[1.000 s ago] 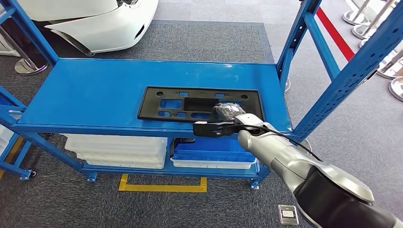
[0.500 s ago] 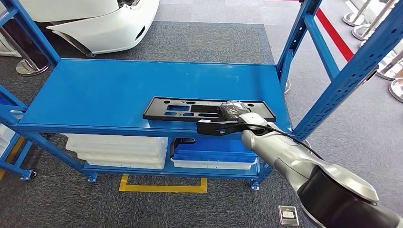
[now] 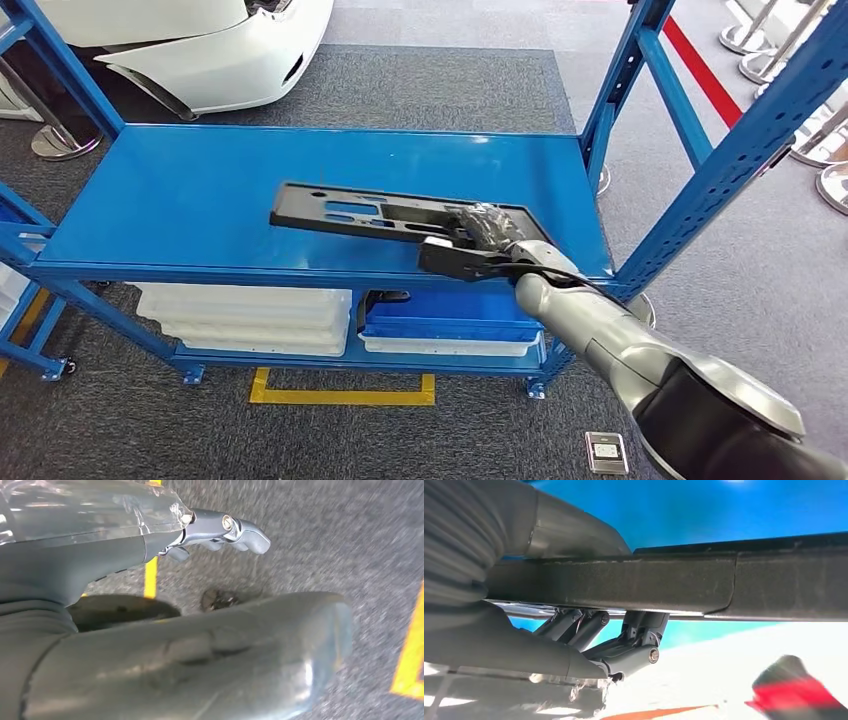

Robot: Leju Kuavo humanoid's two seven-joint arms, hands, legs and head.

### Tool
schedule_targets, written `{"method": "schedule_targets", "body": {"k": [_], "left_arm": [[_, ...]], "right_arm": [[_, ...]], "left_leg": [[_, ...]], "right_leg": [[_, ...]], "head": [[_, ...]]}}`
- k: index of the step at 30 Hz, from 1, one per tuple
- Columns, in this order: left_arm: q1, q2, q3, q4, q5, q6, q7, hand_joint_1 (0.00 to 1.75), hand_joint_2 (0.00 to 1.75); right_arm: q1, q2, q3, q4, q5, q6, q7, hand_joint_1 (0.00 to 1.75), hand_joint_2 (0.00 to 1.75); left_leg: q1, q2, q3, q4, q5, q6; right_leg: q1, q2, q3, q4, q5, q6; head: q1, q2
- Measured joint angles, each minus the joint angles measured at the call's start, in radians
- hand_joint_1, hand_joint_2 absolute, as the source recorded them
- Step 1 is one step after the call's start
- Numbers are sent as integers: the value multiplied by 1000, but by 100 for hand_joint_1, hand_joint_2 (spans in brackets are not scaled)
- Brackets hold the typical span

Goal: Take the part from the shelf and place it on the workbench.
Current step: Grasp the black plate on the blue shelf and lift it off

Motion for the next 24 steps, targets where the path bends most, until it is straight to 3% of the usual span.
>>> {"method": "schedule_targets", "body": {"k": [7, 11, 17, 24], "left_arm": [[3, 2, 17, 0, 85, 66, -72, 0, 0], [3, 2, 36, 0, 111, 88, -116, 0, 175], [3, 2, 58, 0, 115, 96, -138, 0, 175], [3, 2, 63, 0, 113, 89, -148, 0, 175]], "right_arm": [[149, 2, -188, -392, -398, -24, -188, 175, 175], [231, 1, -262, -645, -414, -44, -212, 175, 175], [337, -3, -320, -963, -408, -42, -219, 175, 175], [409, -14, -339, -1145, -457, 25, -235, 175, 175]], "left_leg": [[2, -4, -1, -1, 0, 0], [1, -4, -1, -1, 0, 0], [1, -3, -1, -1, -1, 0], [1, -3, -1, -1, -2, 0]], "right_leg": [[2, -6, 0, 0, -3, -1], [1, -5, -1, 0, -3, -2], [1, -5, -1, 0, -5, -2], [1, -4, -1, -1, -5, -2]], "head": [[-2, 0], [-1, 0], [-2, 0], [-1, 0]]}}
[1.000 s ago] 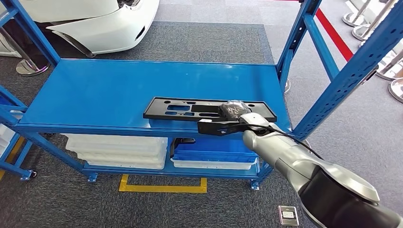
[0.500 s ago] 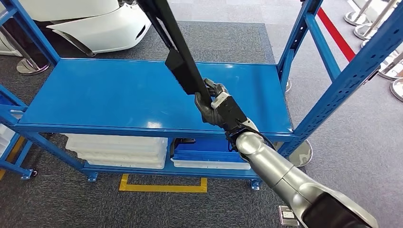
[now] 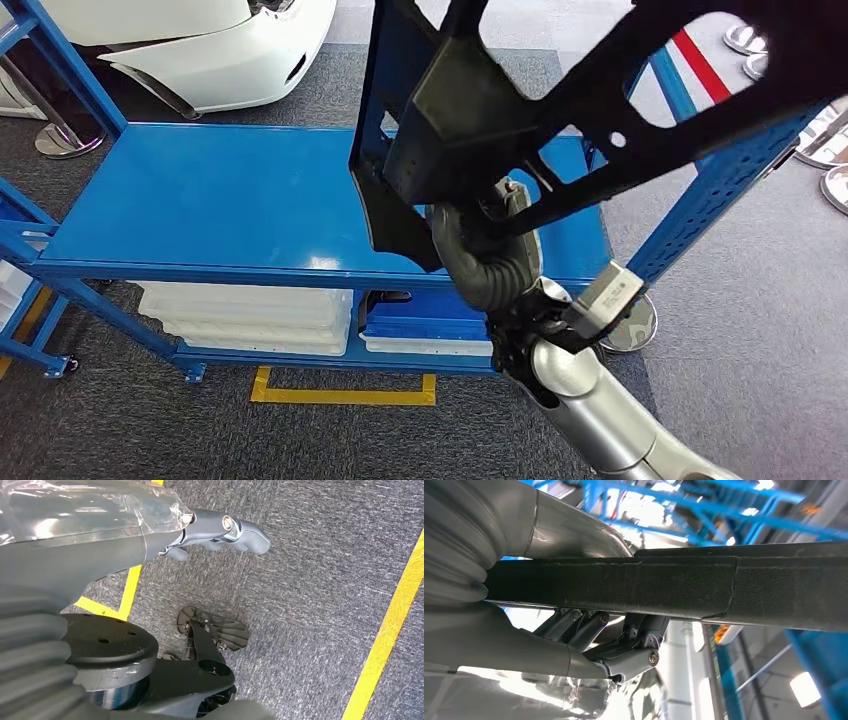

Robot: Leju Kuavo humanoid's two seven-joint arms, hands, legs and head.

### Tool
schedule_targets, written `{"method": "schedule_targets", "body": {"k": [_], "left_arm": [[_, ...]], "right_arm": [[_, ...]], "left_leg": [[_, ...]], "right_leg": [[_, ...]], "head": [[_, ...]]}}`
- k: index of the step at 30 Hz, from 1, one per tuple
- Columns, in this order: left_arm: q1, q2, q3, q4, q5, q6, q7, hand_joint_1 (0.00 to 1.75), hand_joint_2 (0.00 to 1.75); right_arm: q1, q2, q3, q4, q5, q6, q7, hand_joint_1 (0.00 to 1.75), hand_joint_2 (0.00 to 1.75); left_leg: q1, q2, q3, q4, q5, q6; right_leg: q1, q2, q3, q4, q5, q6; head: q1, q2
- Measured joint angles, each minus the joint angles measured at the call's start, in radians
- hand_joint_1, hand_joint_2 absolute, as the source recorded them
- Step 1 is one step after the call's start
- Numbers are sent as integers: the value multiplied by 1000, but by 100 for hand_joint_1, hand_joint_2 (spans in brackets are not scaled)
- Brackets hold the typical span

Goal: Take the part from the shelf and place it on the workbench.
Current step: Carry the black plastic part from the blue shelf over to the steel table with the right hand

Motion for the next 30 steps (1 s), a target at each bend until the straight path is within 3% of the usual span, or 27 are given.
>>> {"method": "schedule_targets", "body": {"k": [10, 19, 30], "left_arm": [[0, 0, 11, 0, 7, 0, 0, 0, 175], [0, 0, 21, 0, 10, -1, 0, 0, 175], [0, 0, 22, 0, 7, -2, 0, 0, 175]], "right_arm": [[34, 0, 3, -78, -9, 14, -14, 175, 175], [47, 0, 4, -83, -96, 34, -28, 175, 175], [52, 0, 3, -82, -105, 36, -31, 175, 175]], "left_leg": [[0, 0, 0, 0, 0, 0], [0, 0, 0, 0, 0, 0], [0, 0, 0, 0, 0, 0]], "right_leg": [[0, 0, 0, 0, 0, 0], [0, 0, 0, 0, 0, 0], [0, 0, 0, 0, 0, 0]], "head": [[-1, 0], [0, 0], [0, 0]]}}
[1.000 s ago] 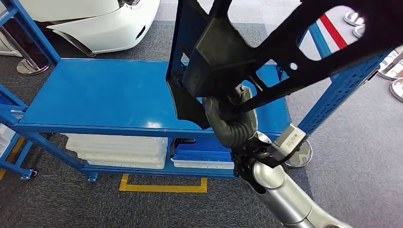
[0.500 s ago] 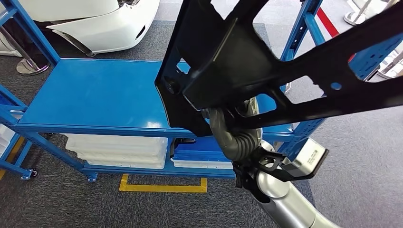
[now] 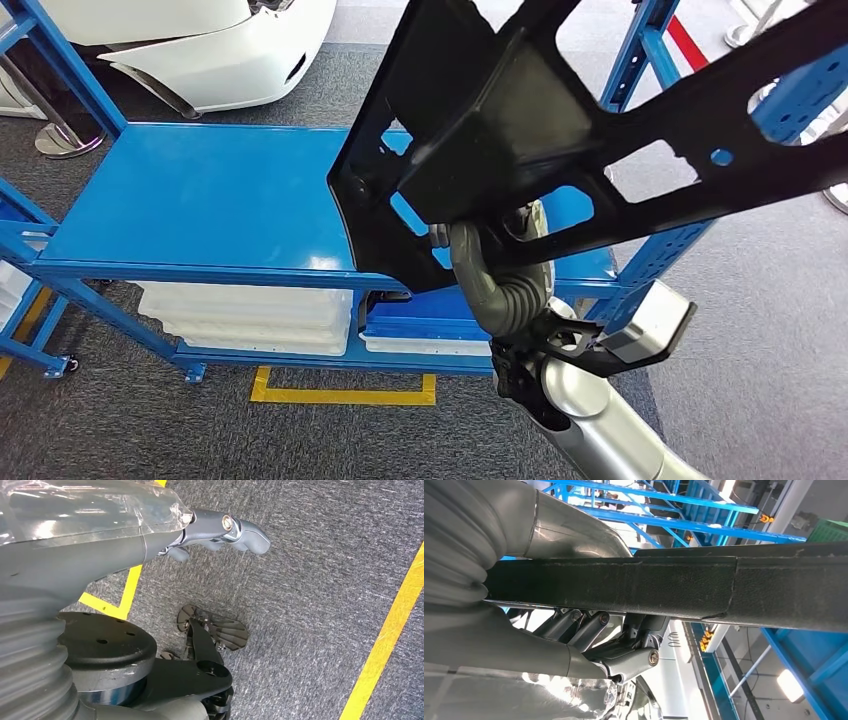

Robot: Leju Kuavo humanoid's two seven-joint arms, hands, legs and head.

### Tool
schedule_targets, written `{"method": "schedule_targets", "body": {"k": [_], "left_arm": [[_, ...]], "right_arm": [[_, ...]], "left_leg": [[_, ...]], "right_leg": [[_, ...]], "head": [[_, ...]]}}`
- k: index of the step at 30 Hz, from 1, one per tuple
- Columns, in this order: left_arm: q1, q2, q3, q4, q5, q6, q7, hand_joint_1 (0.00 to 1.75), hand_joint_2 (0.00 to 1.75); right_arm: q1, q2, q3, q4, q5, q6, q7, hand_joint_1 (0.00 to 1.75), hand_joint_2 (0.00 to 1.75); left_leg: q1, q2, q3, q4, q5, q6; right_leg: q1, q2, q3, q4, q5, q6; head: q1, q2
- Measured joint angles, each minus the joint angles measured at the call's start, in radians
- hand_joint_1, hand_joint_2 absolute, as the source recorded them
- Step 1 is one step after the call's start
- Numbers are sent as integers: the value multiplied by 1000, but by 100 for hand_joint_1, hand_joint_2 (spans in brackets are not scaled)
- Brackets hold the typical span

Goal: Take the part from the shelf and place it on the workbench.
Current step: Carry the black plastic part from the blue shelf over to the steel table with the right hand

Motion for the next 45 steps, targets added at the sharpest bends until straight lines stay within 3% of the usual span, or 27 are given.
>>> {"method": "schedule_targets", "body": {"k": [17, 24, 27, 29, 31, 33, 35, 37, 39, 43, 45], "left_arm": [[0, 0, 0, 0, -35, -30, 31, 0, 175], [0, 0, 0, 0, -36, -39, 44, 0, 175], [0, 0, 0, 0, -35, -40, 45, 0, 175], [-1, 0, 0, 0, -34, -40, 45, 0, 175], [-1, 0, 0, 0, -33, -40, 45, 0, 175], [-1, 0, 0, 0, -33, -40, 45, 0, 175], [-1, 0, 0, 0, -32, -41, 45, 0, 175], [-1, 0, 0, 0, -32, -41, 45, 0, 175], [-1, 0, 0, 0, -33, -41, 45, 0, 175], [-1, 0, 0, 0, -34, -42, 45, 0, 175], [-1, 0, 0, 0, -34, -45, 45, 0, 175]], "right_arm": [[29, 0, -2, 15, -45, -18, -28, 175, 175], [34, 0, -2, 28, -45, -19, -30, 175, 175], [35, 0, -3, 31, -45, -23, -31, 175, 175], [36, 0, -5, 31, -45, -31, -31, 175, 175], [43, -1, -6, 33, -47, -39, -32, 175, 175], [53, -3, -8, 34, -50, -45, -31, 175, 175], [59, -6, -10, 35, -53, -50, -31, 175, 175], [61, -8, -12, 35, -55, -54, -31, 175, 175], [62, -10, -15, 34, -56, -58, -31, 175, 175], [65, -11, -22, 34, -58, -63, -30, 175, 175], [66, -11, -23, 34, -58, -63, -30, 175, 175]], "left_leg": [[-2, 0, -1, 1, -1, 1], [-12, 1, -1, 3, -6, 9], [-8, 3, 6, -9, 0, 20], [-2, 5, 12, -20, 6, 27], [-2, 5, 12, -21, 7, 28], [-1, 5, 11, -21, 6, 28], [1, 5, 10, -17, 5, 24], [4, 5, 9, -9, 1, 16], [4, 4, 8, 0, -3, 2], [7, 5, 7, 4, -4, -26], [10, 6, -15, 68, -54, -35]], "right_leg": [[-2, 0, 0, -1, 0, 1], [-12, -2, 1, -2, -1, 9], [-14, -2, 1, 7, -9, 18], [-14, -2, -27, 75, -53, 23], [-16, -1, -87, 200, -115, 26], [-19, -2, -128, 283, -141, 29], [-23, -2, -114, 251, -107, 31], [-27, -2, -52, 124, -45, 32], [-25, 2, -8, 29, -10, 25], [-17, 6, -8, 14, 3, -4], [-20, 3, -11, 8, 12, -18]], "head": [[0, 0], [-3, 0], [-4, 0], [2, 0], [10, 0], [12, 0], [15, 0], [18, 0], [20, 0], [6, 0], [-4, 0]]}}
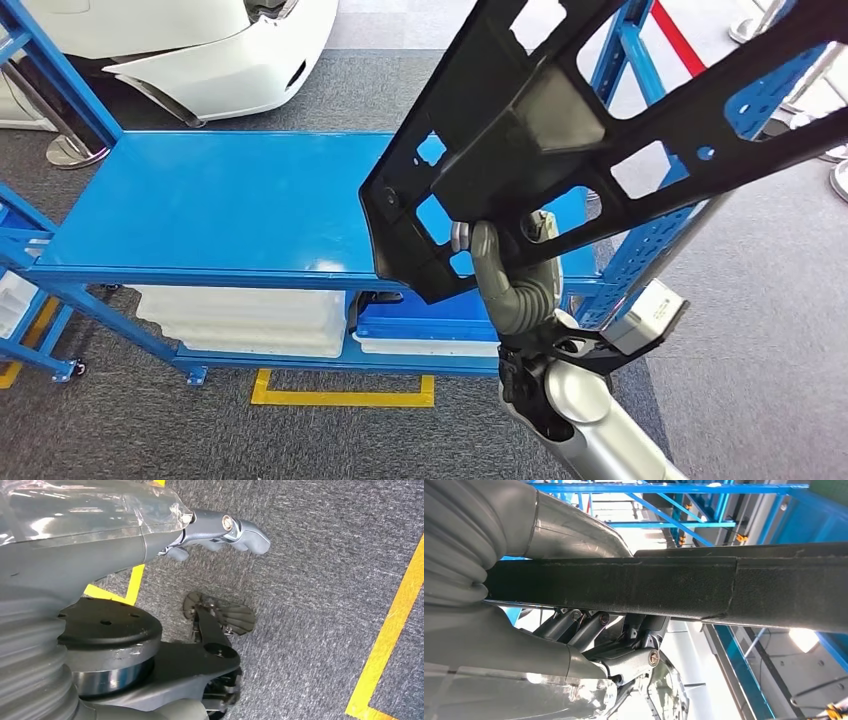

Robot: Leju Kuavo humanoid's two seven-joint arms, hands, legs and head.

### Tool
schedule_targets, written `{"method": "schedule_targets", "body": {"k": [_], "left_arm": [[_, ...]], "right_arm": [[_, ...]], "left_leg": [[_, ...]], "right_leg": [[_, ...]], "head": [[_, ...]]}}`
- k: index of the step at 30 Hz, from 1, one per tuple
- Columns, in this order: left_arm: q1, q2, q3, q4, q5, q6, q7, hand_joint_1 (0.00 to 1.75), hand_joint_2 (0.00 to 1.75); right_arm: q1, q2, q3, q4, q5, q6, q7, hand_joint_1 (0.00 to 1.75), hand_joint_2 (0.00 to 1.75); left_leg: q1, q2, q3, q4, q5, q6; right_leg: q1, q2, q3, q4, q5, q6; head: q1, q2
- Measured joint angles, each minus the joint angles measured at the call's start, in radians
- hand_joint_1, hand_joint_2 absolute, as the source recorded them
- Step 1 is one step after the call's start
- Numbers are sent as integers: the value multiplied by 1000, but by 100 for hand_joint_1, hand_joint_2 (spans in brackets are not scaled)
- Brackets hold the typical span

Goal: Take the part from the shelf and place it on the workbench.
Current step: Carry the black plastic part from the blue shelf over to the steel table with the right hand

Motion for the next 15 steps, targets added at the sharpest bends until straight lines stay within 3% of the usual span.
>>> {"method": "schedule_targets", "body": {"k": [2, 3, 4, 5, 6, 8, 9, 10, 13, 15], "left_arm": [[0, 0, 0, 0, 0, -4, 0, 0, 175], [1, 0, 0, 0, 0, -6, 0, 0, 175], [1, 0, 0, 0, 0, -8, 0, 0, 175], [1, 0, 0, 0, 0, -8, 0, 0, 175], [1, 0, 0, 0, 0, -9, 0, 0, 175], [0, 0, 0, 0, 1, -9, 0, 0, 175], [-1, 0, 0, 0, 1, -9, 0, 0, 175], [-1, 0, 0, 0, 1, -9, 0, 0, 175], [0, 0, 0, 0, 1, -9, 0, 0, 175], [-1, 0, 0, 0, 1, -9, 0, 0, 175]], "right_arm": [[6, 0, -1, 0, 0, 0, 0, 175, 175], [10, 0, -2, 0, 0, 0, 0, 175, 175], [15, 0, -2, 0, 0, 0, 0, 175, 175], [18, 0, -3, 0, 0, 0, 0, 175, 175], [20, 0, -3, 0, 1, 0, 0, 175, 175], [21, 0, -4, 0, 2, 0, 0, 175, 175], [21, 0, -5, 0, 3, 0, 1, 175, 175], [21, 0, -6, -1, 3, 0, 1, 175, 175], [21, 0, -8, -1, 4, 0, 2, 175, 175], [21, 0, -12, -1, 5, 0, 2, 175, 175]], "left_leg": [[1, 1, -48, 132, -82, -4], [1, 1, -68, 191, -110, -5], [0, 1, -74, 221, -120, -5], [0, 1, -60, 212, -111, -3], [-1, 1, -27, 164, -87, 1], [-4, 2, 56, 21, -36, 11], [-7, 3, 82, -31, -21, 15], [-9, 3, 93, -58, -15, 18], [-10, 5, 89, -72, -4, 31], [-7, 6, 84, -82, 8, 45]], "right_leg": [[2, -3, -7, 0, 5, -7], [4, -4, -11, 1, 7, -8], [5, -5, -15, 2, 9, -8], [7, -5, -18, 4, 10, -8], [7, -5, -19, 5, 11, -7], [10, -5, -21, 9, 13, -4], [11, -5, -22, 10, 14, 0], [13, -5, -24, 11, 16, 4], [11, -6, -28, 12, 18, 22], [9, -5, -47, 57, -20, 31]], "head": [[-15, 0], [-21, 0], [-25, 0], [-29, 0], [-33, 0], [-41, 0], [-43, 0], [-43, 0], [-38, 0], [-30, 0]]}}
